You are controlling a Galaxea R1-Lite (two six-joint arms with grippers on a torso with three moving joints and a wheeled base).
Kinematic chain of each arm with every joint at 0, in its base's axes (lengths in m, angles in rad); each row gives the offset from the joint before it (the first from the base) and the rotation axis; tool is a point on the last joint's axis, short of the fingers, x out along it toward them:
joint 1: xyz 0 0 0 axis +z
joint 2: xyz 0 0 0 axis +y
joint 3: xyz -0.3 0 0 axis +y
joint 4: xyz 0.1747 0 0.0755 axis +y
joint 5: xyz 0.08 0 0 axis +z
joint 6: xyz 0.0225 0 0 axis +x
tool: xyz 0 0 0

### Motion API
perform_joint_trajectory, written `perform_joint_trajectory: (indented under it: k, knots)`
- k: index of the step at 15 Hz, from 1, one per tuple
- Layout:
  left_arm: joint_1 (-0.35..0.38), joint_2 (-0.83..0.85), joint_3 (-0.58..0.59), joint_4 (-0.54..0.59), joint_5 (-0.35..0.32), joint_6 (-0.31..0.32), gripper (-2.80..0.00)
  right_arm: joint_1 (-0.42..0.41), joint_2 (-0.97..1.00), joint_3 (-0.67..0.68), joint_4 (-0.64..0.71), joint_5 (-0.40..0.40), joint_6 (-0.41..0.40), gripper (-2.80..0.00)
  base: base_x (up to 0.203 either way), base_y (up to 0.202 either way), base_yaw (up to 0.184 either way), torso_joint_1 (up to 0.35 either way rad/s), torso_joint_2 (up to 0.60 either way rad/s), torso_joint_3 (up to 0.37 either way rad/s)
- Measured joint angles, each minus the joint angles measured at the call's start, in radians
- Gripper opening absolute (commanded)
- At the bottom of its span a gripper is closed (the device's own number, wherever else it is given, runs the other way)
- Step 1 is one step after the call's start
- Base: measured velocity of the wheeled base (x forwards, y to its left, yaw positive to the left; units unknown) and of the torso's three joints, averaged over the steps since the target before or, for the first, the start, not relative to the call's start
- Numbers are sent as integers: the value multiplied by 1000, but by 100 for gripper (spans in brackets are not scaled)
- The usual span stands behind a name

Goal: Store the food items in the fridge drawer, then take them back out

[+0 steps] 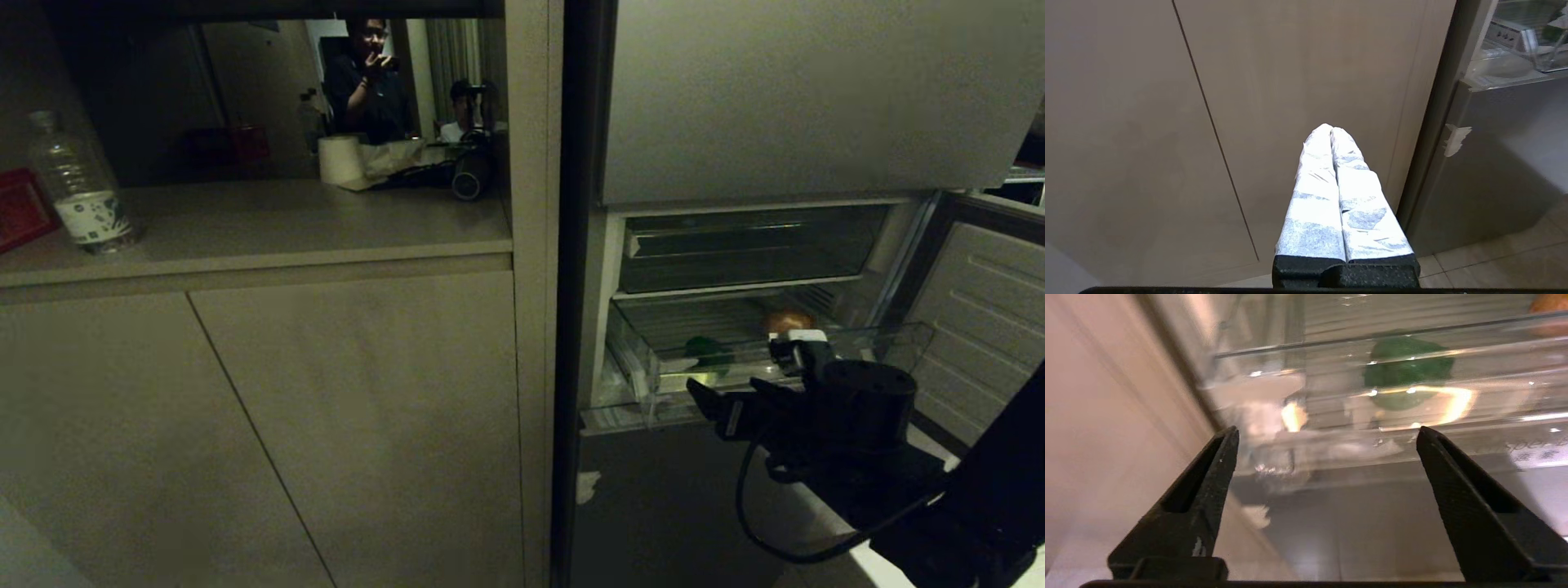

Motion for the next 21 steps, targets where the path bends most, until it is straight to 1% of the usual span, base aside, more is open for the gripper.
perform_joint_trajectory:
  k: [1,2,4,5,7,9,13,15,17,18,21]
  knots:
    - [0,0,0,0,0,0,-280,0,-36,35,1,1,-1,0,0,0,0,0,0,0]
    - [1,0,0,0,0,0,-280,-2,-72,65,3,1,-3,-280,0,0,0,0,0,0]
    - [0,0,0,0,0,0,-280,-3,-126,84,20,1,-10,-280,0,0,0,0,0,0]
    - [0,0,0,0,0,0,-280,-4,-142,71,45,2,-17,-280,0,0,0,0,0,0]
    - [0,0,0,0,0,0,-280,-15,-158,4,124,3,-32,-280,0,0,0,0,0,0]
    - [0,0,0,0,0,0,-280,-23,-163,-111,257,3,-47,-280,0,0,0,0,0,0]
    - [0,0,0,0,0,0,-280,-42,-154,-384,592,7,-61,-280,0,0,0,0,0,0]
    - [0,0,0,0,0,0,-280,-58,-116,-536,750,9,-67,-280,0,0,0,0,0,0]
    - [0,0,0,0,0,0,-280,-77,-61,-643,882,8,-76,-280,0,0,0,0,0,0]
    - [0,0,0,0,0,0,-280,-84,-32,-683,931,7,-78,-280,0,0,0,0,0,0]
    - [0,0,0,0,0,0,-280,-98,25,-749,1003,4,-79,-280,0,0,0,0,0,0]
